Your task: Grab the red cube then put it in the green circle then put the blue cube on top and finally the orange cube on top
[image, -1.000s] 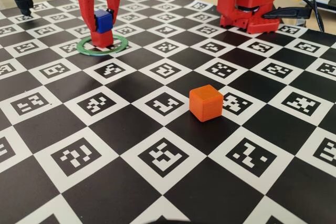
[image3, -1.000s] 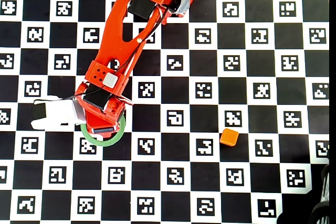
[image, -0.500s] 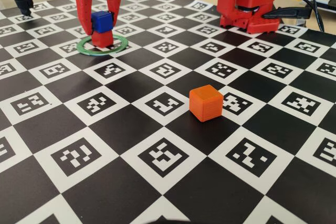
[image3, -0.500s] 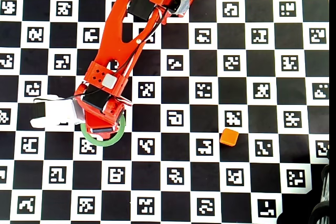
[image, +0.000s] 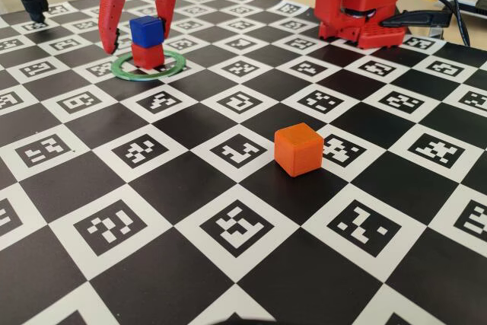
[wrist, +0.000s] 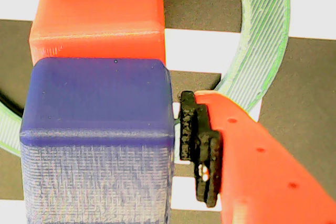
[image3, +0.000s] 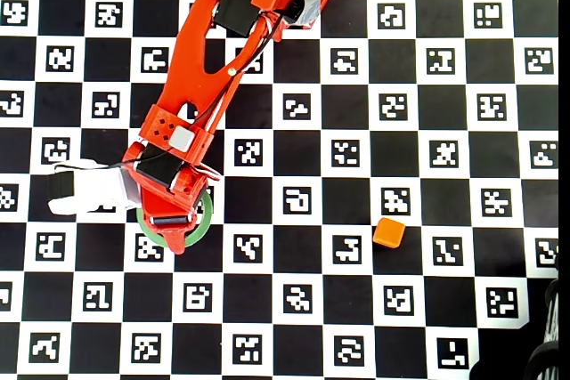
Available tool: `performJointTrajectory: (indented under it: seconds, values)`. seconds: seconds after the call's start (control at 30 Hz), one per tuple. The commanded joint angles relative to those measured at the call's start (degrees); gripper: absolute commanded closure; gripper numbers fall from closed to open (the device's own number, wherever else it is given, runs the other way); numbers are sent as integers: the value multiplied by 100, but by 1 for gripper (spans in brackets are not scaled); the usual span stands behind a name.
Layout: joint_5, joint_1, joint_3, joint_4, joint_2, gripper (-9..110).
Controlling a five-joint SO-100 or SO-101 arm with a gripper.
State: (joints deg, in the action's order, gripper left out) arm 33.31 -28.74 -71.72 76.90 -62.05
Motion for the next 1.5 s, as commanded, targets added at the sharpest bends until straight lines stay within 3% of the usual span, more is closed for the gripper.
performJointTrajectory:
  seconds: [0.0, 0.5, 0.9, 1.1, 1.47]
  values:
    - [-44, -26, 97, -18, -255, 59]
    - [-26, 53, 264, 404, -580, 59]
    - [-211, 589, 1758, 2004, -1090, 59]
    - [-809, 1134, 2487, 2848, -1222, 59]
    - [-1916, 2250, 2329, 2856, -1784, 59]
